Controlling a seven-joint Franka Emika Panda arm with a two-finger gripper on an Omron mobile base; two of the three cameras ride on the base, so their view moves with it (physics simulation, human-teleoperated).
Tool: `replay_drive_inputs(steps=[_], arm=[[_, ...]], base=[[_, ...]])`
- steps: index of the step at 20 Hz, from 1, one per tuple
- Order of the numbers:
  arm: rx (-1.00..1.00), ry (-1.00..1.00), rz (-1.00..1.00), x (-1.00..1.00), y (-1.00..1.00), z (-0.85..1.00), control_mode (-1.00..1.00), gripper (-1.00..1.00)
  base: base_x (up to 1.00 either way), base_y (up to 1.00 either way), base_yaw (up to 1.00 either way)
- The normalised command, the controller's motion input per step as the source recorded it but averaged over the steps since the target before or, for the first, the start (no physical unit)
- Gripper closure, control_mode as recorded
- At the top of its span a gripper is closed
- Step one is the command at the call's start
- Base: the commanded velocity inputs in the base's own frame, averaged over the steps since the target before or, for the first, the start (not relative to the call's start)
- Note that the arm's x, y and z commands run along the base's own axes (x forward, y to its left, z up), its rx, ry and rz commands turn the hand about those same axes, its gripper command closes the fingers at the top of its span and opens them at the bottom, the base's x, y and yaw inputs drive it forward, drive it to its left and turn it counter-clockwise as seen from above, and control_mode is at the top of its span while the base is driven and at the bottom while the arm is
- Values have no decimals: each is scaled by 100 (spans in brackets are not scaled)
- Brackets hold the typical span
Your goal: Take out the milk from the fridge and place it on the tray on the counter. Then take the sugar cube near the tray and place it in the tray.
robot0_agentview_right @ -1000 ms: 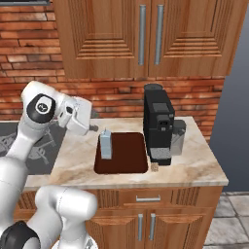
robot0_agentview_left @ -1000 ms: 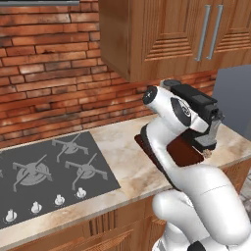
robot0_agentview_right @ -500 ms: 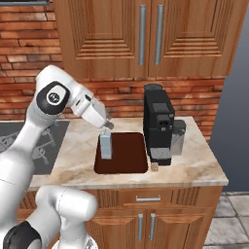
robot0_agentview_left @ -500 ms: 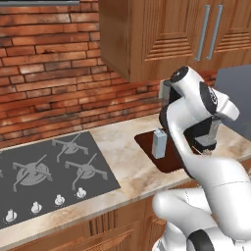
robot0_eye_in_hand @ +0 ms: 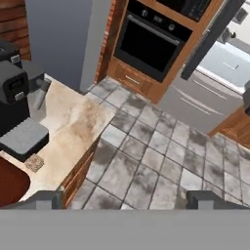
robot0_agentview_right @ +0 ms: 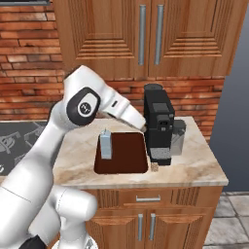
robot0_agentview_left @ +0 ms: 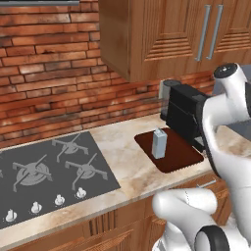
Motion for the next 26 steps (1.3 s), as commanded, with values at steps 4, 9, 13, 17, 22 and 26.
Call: replay_drive_inputs(steps=[4, 9, 13, 17, 22, 26], arm=[[11, 4, 34, -41, -55, -11, -100, -100], [24, 1, 29, -17, -19, -22, -100, -100], [17, 0, 25, 0, 0, 0, -100, -100], [8, 0, 35, 11, -11, 0, -100, -100], [6, 0, 41, 16, -6, -11, -100, -100], [5, -2, 36, 2, -7, -26, -100, -100]], base=[[0, 0, 0], [0, 0, 0], [0, 0, 0], [0, 0, 0], [0, 0, 0], [0, 0, 0]])
